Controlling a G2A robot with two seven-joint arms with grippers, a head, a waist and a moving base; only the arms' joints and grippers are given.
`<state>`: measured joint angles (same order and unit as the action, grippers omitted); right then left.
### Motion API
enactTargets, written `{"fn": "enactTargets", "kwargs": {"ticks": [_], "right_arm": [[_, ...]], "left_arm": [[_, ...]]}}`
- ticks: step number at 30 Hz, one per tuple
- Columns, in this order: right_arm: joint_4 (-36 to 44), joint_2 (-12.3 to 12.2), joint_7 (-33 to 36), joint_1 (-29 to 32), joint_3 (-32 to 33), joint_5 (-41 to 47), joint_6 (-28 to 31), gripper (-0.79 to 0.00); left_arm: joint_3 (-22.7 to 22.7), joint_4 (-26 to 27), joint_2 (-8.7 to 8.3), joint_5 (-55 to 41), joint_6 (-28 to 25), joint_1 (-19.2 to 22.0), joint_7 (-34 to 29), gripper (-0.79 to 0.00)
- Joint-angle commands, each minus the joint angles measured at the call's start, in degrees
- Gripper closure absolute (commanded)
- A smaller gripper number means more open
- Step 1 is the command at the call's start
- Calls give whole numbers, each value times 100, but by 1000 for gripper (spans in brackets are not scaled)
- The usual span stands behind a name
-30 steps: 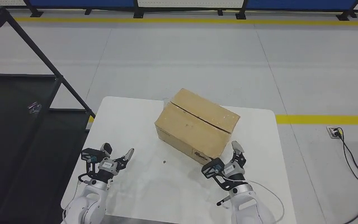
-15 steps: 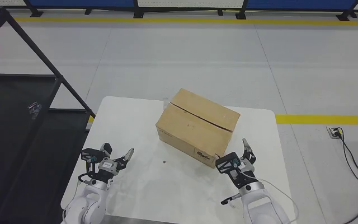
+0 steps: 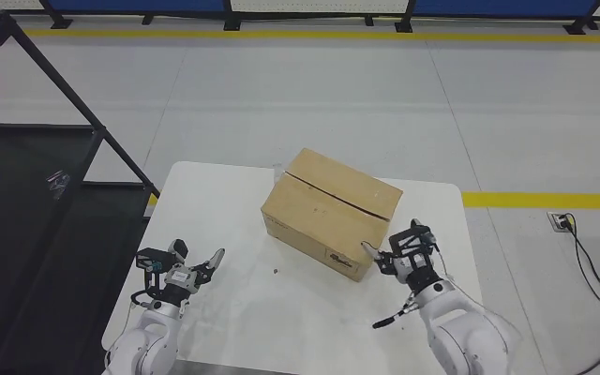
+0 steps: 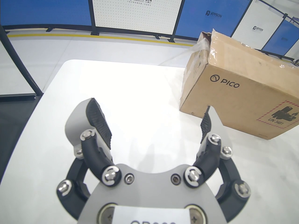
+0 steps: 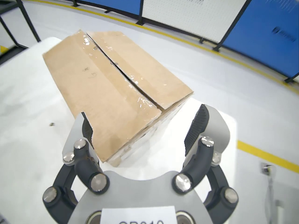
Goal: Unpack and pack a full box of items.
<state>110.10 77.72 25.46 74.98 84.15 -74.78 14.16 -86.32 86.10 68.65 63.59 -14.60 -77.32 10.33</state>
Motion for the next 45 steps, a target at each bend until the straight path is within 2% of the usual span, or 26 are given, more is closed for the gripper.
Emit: {"fn": "enactTargets", "kwargs": {"ticks": [1,3,5,15,19,26,33,39,40,41,42,43,45], "right_arm": [[-207,-32,474,-206,284,1481,688,-785],[-501,-74,930,-430,541,2494,1119,-785],[-728,-114,1381,-645,719,3264,1274,-785],[-758,-120,1451,-679,744,3361,1275,-785],[-1068,-115,1297,-777,665,3871,1116,-785],[-1958,-194,2037,-1298,852,5294,751,-785],[-2405,-281,2617,-1619,785,5631,528,-785],[-2630,-328,2901,-1778,628,6026,612,-785],[-2654,-337,2958,-1797,618,6136,645,-748],[-2668,-348,3013,-1812,615,6213,680,-656],[-2676,-359,3083,-1820,603,6299,720,-539],[-2683,-370,3153,-1828,593,6396,752,-379],[-2691,-392,3257,-1840,570,6504,791,-354]], "left_arm": [[0,0,0,0,0,0,0,-785],[0,0,0,0,0,0,0,-785],[0,0,0,0,0,0,0,-785],[0,0,0,0,0,0,0,-785],[0,0,0,0,0,0,0,-785],[0,0,0,0,0,0,0,-785],[0,0,0,0,0,0,0,-785],[0,0,0,0,0,0,0,-785],[0,0,0,0,0,0,0,-785],[0,0,0,0,0,0,0,-785],[0,0,0,0,0,0,0,-785],[0,0,0,0,0,0,0,-785],[0,0,0,0,0,0,0,-785]]}}
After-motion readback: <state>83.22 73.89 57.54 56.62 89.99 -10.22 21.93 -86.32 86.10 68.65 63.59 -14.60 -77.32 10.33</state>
